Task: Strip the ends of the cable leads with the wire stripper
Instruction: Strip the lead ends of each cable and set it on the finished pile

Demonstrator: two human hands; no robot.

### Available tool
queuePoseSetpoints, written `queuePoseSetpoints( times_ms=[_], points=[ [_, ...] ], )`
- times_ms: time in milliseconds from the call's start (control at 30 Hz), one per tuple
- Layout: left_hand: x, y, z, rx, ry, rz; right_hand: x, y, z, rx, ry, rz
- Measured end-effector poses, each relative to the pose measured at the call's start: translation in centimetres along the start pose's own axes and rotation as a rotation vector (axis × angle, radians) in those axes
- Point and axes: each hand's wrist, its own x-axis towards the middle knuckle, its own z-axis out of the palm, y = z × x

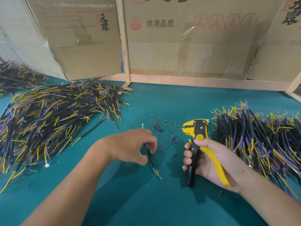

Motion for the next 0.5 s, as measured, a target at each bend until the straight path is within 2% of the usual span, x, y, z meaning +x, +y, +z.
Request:
queuePoseSetpoints(
  times_ms=[133,200,400,500],
  points=[
    [0.6,0.0,0.8,0.152,-0.006,-0.010,0.1,0.0,0.2,0.000,-0.004,0.006],
    [0.5,-0.1,0.8,0.145,0.008,-0.008,0.0,0.0,0.1,0.005,0.003,-0.002],
    [0.2,0.2,-0.1,-0.389,0.178,-0.052,-0.2,-0.2,0.4,-0.003,0.061,-0.063],
    [1.1,1.1,0.3,-0.542,0.350,-0.075,-0.3,-0.1,0.9,-0.009,0.102,-0.124]
  ],
)
